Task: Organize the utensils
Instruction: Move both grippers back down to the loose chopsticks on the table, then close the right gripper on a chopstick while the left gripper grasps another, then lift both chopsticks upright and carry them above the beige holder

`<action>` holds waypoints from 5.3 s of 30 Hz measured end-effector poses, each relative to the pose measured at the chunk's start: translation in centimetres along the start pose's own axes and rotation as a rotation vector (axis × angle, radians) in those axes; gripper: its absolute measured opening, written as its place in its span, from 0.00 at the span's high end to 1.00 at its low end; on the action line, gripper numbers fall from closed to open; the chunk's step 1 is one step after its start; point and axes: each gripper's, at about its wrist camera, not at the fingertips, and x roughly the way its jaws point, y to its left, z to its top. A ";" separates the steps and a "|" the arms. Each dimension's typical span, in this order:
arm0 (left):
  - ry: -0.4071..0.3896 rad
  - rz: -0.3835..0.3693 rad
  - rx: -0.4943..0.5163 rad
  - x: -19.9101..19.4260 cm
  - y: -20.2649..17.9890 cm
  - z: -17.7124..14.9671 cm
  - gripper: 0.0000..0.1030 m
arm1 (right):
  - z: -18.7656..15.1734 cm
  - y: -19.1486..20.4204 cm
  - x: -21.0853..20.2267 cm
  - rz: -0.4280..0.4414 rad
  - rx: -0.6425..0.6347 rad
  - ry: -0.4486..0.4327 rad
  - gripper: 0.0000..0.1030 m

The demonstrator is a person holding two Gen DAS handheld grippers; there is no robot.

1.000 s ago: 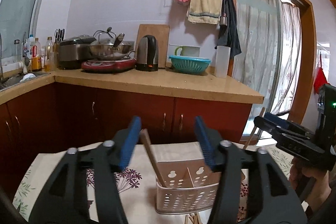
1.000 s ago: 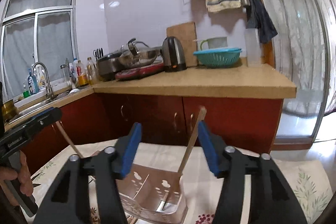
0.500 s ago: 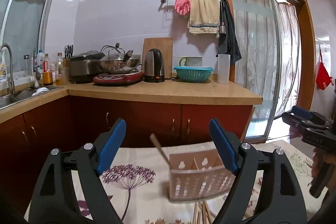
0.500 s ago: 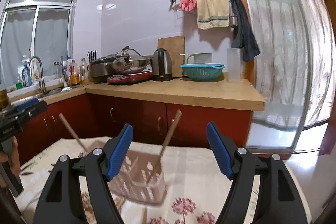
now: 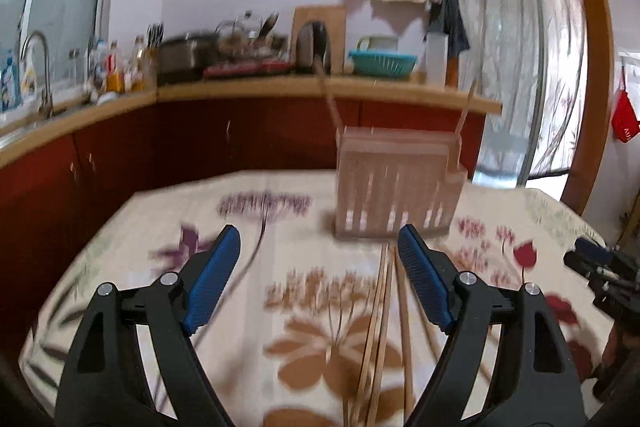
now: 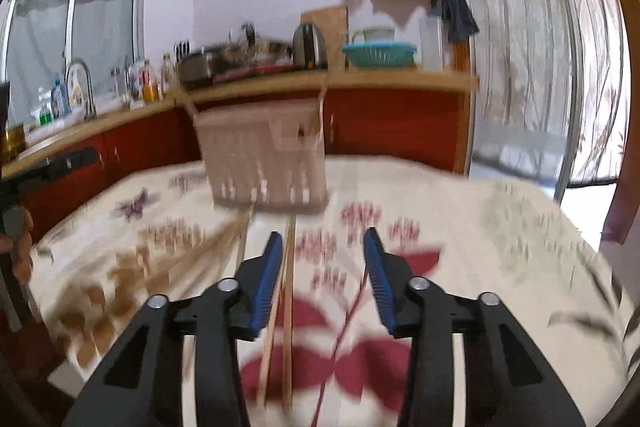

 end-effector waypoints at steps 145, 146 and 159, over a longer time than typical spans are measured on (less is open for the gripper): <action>-0.268 -0.176 0.024 -6.3 -0.8 10.6 0.94 | 15.8 0.5 -3.7 0.097 -0.014 -0.250 0.93; -0.284 -0.177 0.029 -6.1 -1.0 11.3 0.94 | 16.4 0.6 -3.6 0.101 -0.015 -0.266 0.93; -0.446 -0.138 0.065 -1.3 -3.8 18.1 0.94 | 22.1 -0.1 0.8 0.138 0.000 -0.370 0.93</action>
